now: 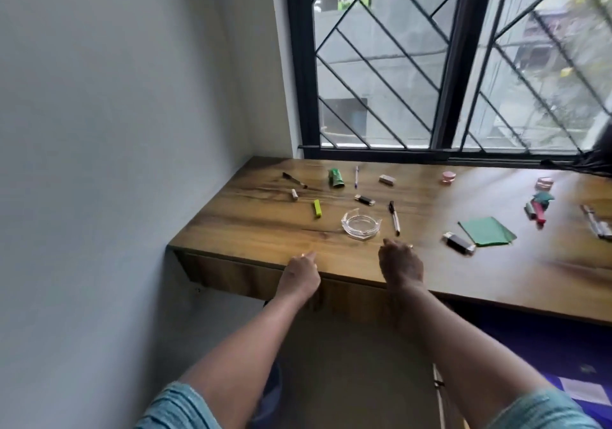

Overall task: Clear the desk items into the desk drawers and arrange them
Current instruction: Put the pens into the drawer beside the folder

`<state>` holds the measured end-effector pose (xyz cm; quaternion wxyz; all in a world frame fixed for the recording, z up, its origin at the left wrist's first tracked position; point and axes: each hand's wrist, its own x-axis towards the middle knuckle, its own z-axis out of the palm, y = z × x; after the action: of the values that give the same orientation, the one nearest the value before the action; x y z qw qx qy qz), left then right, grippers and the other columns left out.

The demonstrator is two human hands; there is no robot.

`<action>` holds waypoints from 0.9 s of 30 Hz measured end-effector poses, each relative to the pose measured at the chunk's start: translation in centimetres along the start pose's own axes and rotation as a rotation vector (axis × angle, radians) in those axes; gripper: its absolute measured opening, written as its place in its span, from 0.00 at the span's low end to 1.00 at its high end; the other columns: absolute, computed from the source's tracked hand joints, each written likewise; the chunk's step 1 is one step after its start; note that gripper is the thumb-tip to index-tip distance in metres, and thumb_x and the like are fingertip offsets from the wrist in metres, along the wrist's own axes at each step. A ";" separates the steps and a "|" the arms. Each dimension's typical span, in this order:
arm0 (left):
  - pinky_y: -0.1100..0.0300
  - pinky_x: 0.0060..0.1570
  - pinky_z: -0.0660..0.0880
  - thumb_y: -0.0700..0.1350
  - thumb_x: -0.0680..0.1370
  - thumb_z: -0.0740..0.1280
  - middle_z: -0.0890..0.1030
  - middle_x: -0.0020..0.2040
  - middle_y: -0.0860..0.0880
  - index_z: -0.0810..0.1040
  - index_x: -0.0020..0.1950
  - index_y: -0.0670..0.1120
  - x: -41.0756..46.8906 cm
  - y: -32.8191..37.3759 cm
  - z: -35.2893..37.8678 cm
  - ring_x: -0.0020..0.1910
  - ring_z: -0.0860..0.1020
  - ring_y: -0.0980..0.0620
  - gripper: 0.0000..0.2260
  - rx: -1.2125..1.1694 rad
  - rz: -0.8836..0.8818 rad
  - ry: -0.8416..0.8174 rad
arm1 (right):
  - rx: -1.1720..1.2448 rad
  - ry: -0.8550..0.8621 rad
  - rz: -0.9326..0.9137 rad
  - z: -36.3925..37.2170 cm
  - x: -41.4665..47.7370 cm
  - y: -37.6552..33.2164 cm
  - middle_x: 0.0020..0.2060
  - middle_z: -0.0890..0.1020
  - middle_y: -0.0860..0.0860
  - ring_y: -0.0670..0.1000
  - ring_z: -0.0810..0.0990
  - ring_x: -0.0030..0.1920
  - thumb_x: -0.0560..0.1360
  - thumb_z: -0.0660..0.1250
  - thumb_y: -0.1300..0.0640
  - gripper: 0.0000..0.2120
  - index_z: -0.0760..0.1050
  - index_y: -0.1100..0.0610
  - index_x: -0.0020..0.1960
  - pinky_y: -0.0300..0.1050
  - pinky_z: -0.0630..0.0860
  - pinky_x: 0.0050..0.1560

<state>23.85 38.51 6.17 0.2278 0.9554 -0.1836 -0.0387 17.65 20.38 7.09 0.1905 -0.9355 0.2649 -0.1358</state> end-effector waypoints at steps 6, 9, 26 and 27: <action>0.54 0.66 0.70 0.41 0.81 0.56 0.73 0.70 0.44 0.67 0.73 0.45 10.9 -1.6 -1.1 0.68 0.72 0.46 0.19 0.036 -0.036 -0.013 | 0.072 0.002 0.066 3.6 11.8 -1.6 0.59 0.77 0.64 0.63 0.76 0.58 0.77 0.56 0.62 0.15 0.75 0.60 0.60 0.50 0.74 0.54; 0.54 0.64 0.71 0.44 0.81 0.59 0.74 0.68 0.44 0.68 0.72 0.46 18.2 -2.7 -1.6 0.67 0.72 0.45 0.19 0.090 -0.164 -0.038 | 0.046 -0.025 0.034 5.6 18.2 -2.4 0.54 0.79 0.66 0.64 0.77 0.56 0.77 0.55 0.63 0.15 0.75 0.61 0.59 0.50 0.74 0.52; 0.56 0.51 0.74 0.54 0.79 0.61 0.77 0.62 0.42 0.75 0.63 0.42 45.7 -4.8 -0.2 0.59 0.77 0.43 0.20 0.097 -0.571 -0.053 | -0.068 -0.120 0.206 13.6 38.5 -5.2 0.55 0.78 0.60 0.60 0.78 0.56 0.79 0.57 0.60 0.13 0.74 0.62 0.61 0.48 0.75 0.50; 0.57 0.48 0.73 0.53 0.79 0.62 0.76 0.62 0.43 0.75 0.63 0.42 46.2 -4.9 0.0 0.59 0.77 0.44 0.19 0.108 -0.589 -0.075 | -0.077 -0.130 0.219 13.8 39.0 -5.4 0.56 0.77 0.60 0.61 0.77 0.57 0.80 0.56 0.59 0.14 0.73 0.62 0.62 0.49 0.74 0.52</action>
<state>68.42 25.55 4.43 0.1488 0.9762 0.0911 -0.1286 56.98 7.19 3.08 0.1849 -0.9144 0.3575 -0.0431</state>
